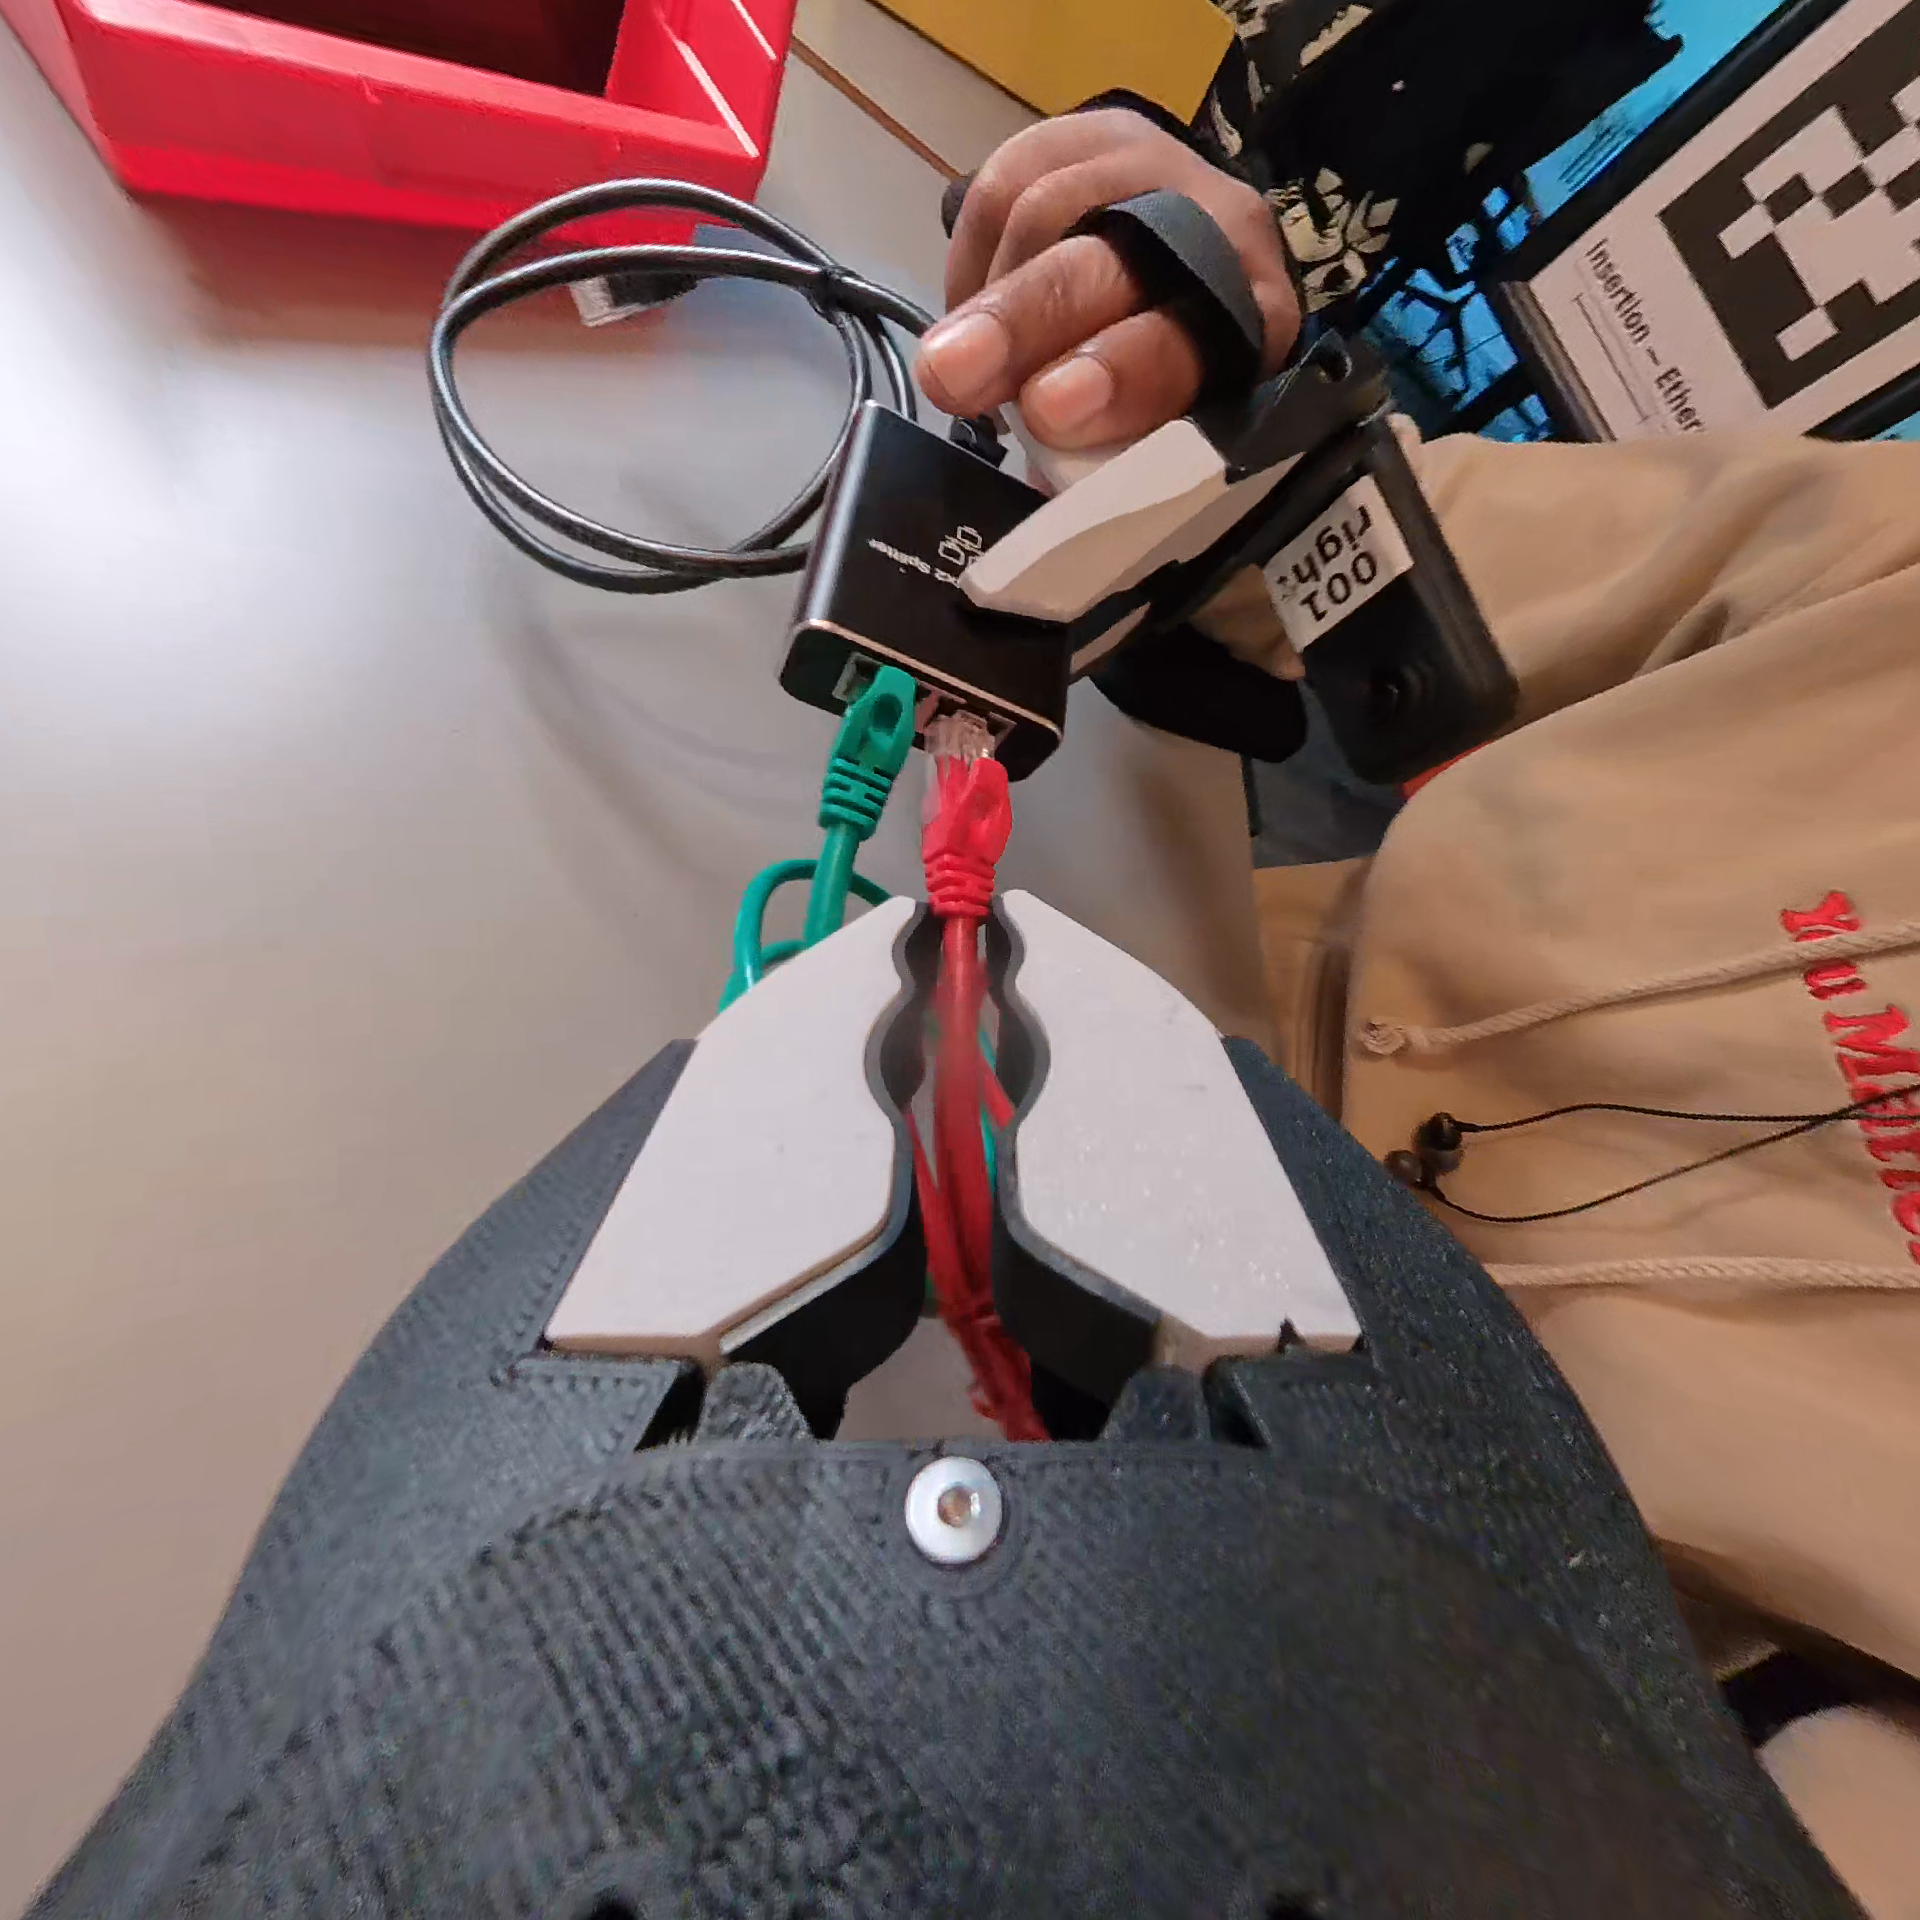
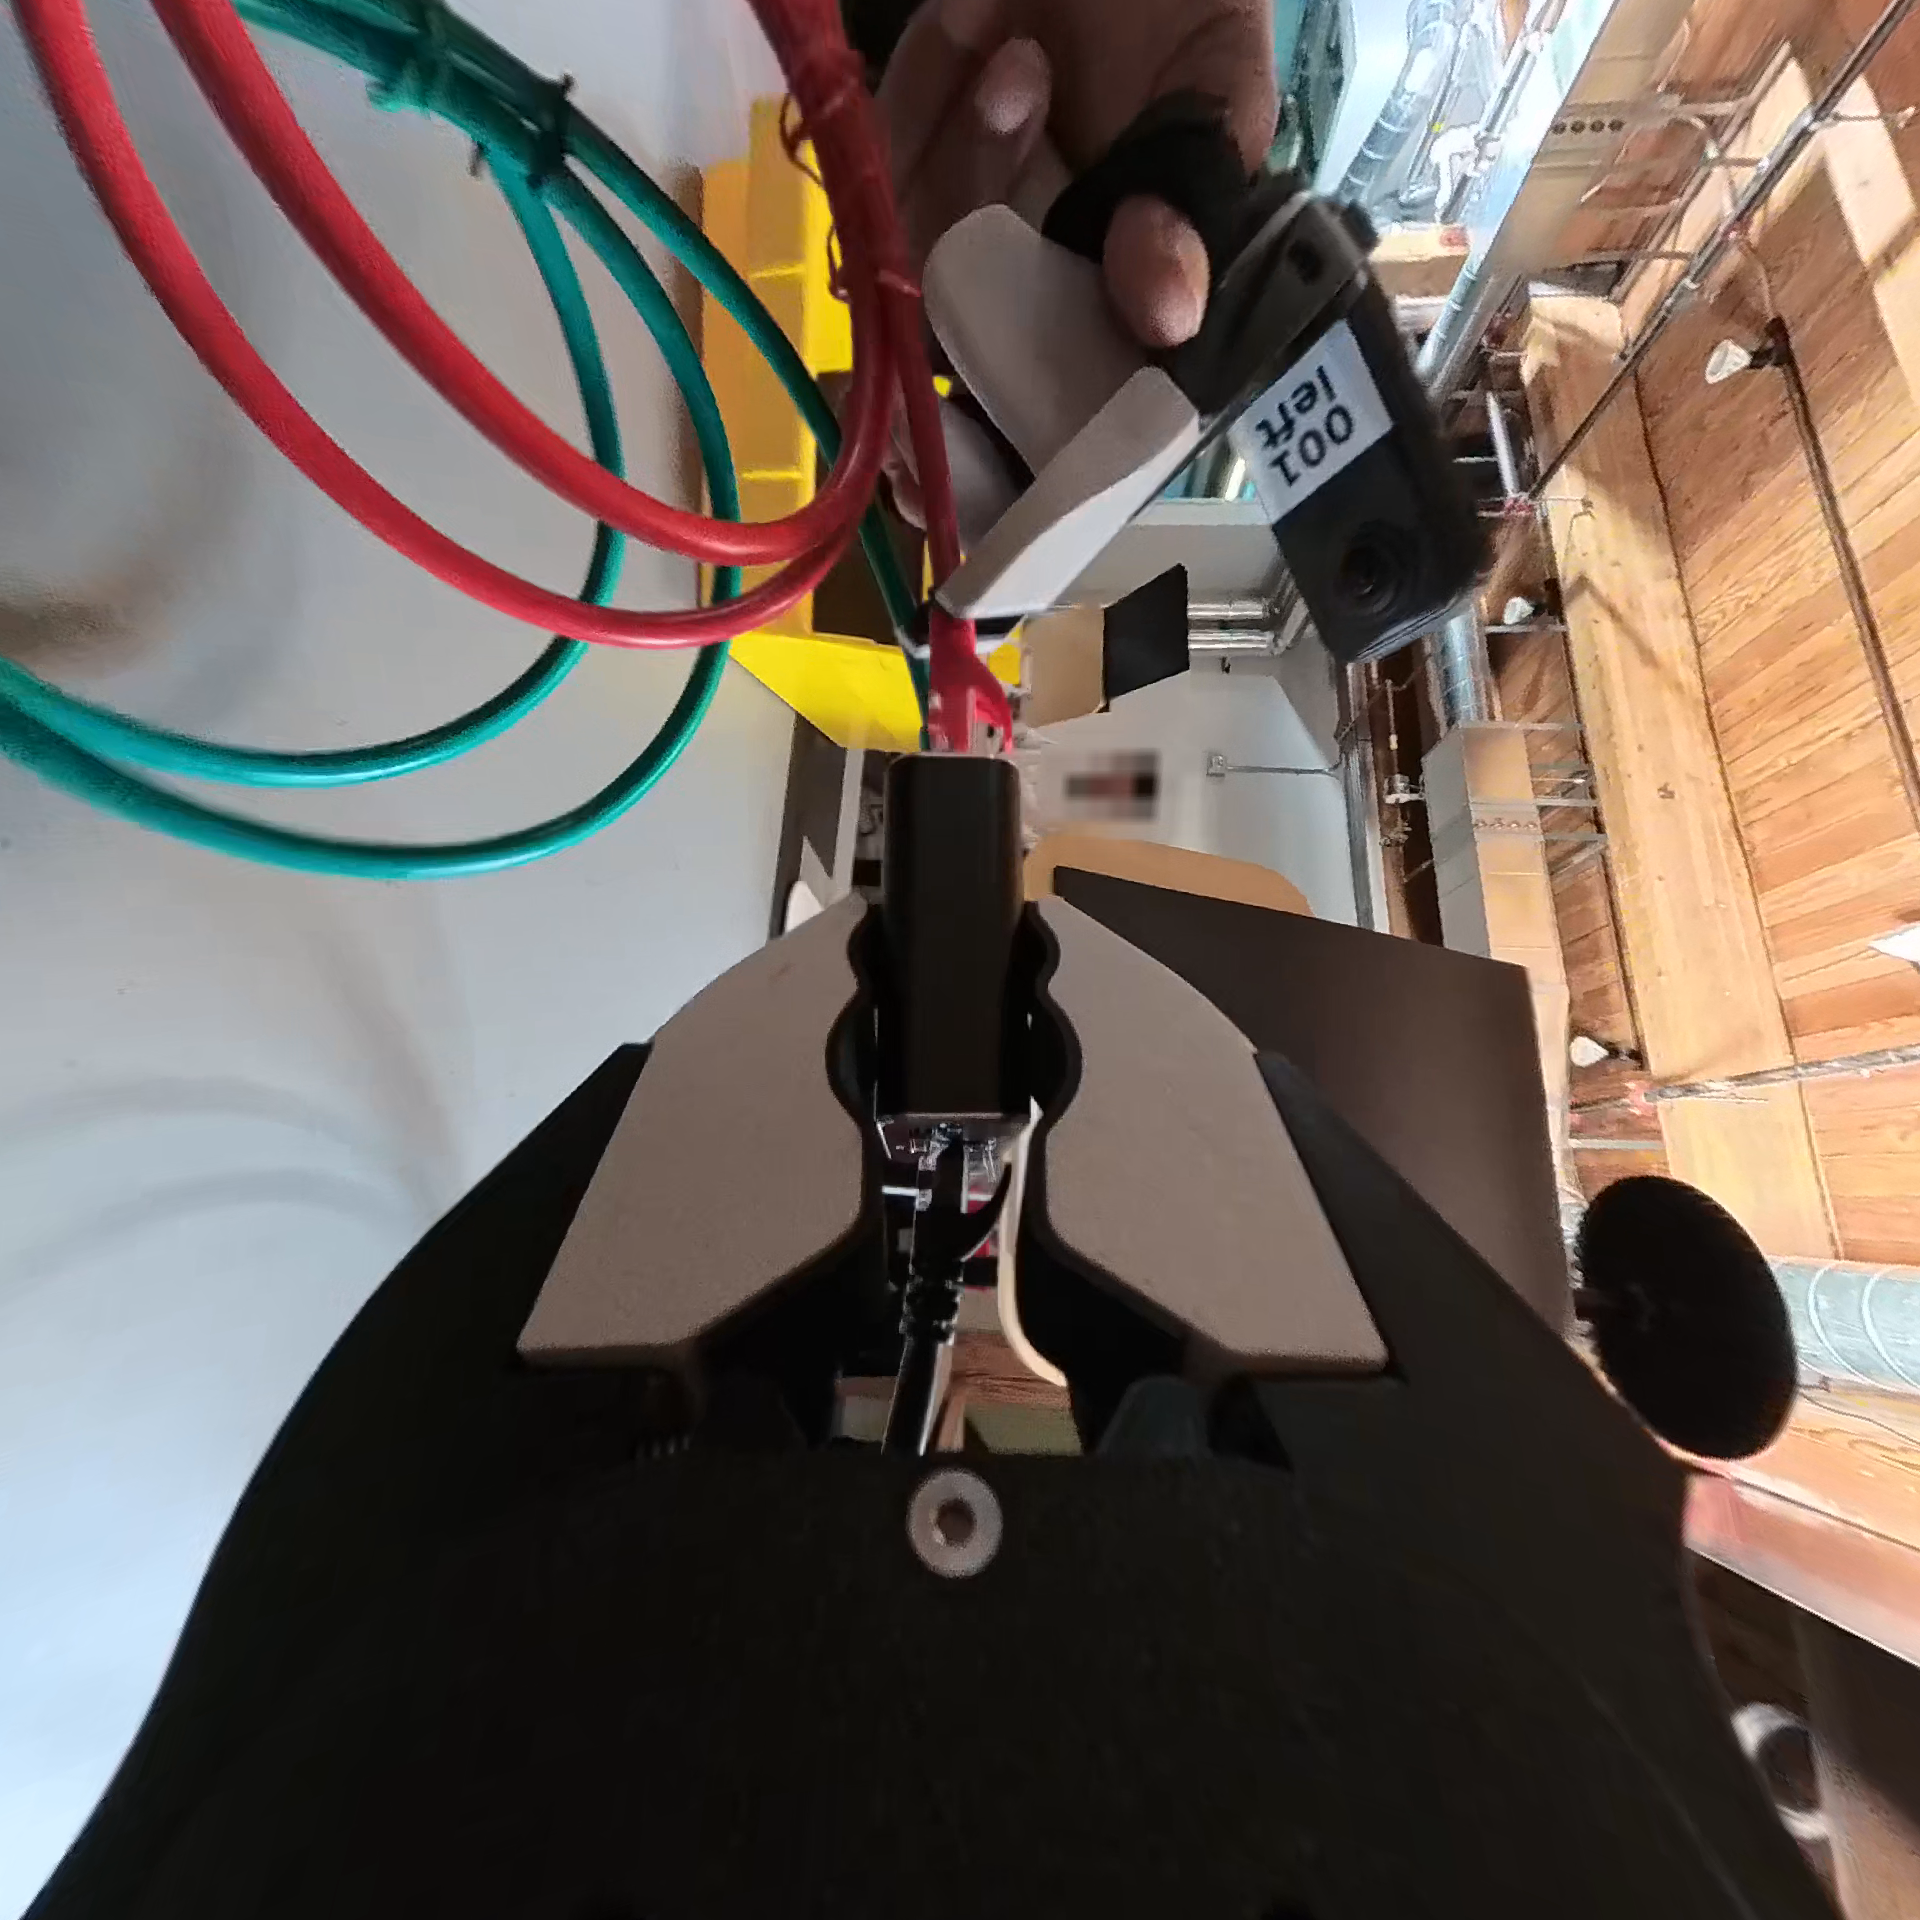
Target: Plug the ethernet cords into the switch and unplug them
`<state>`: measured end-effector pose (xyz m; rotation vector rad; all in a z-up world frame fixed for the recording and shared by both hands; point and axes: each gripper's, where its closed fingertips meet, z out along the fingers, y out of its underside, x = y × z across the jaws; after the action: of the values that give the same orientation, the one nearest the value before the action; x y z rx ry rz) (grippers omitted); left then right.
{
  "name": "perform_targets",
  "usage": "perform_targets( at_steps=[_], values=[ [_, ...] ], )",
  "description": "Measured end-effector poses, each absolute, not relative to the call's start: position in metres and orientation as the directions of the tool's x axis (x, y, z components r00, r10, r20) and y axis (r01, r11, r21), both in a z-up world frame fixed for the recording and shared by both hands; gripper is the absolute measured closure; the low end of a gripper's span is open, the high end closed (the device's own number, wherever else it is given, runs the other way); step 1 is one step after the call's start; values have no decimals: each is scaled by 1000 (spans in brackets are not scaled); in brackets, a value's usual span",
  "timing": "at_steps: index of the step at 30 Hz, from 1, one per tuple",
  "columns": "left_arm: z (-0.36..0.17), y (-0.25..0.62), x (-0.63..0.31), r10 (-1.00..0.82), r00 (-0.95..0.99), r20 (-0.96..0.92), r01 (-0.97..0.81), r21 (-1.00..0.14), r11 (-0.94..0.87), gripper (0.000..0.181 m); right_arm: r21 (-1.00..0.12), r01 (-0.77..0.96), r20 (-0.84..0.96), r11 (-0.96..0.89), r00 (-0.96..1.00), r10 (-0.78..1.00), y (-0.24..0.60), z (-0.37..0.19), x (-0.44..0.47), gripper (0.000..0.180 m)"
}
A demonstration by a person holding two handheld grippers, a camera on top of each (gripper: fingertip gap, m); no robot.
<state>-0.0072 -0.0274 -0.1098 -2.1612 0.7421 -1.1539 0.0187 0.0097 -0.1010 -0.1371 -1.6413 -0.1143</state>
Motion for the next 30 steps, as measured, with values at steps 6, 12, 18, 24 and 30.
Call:
perform_targets(
  at_steps=[6,12,18,24,30],
  values=[
    [-116,-27,-3,-685,450,573,-198,-684,-702,172,-21,138,996,990,-83,33,8,-106,21,155],
    [-126,-52,0,-776,389,496,-404,-665,-628,172,-11,43,989,999,-148,18,-17,-118,22,155],
    [-128,-38,4,-789,403,464,-357,-714,-602,172,-1,54,983,999,-181,11,-14,-119,26,156],
    [-130,-36,13,-848,385,365,-387,-770,-507,172,0,52,976,999,-218,11,-14,-117,32,156],
    [-128,-30,21,-883,412,226,-411,-819,-401,172,16,80,959,997,-284,7,-8,-113,38,155]
  ],
)
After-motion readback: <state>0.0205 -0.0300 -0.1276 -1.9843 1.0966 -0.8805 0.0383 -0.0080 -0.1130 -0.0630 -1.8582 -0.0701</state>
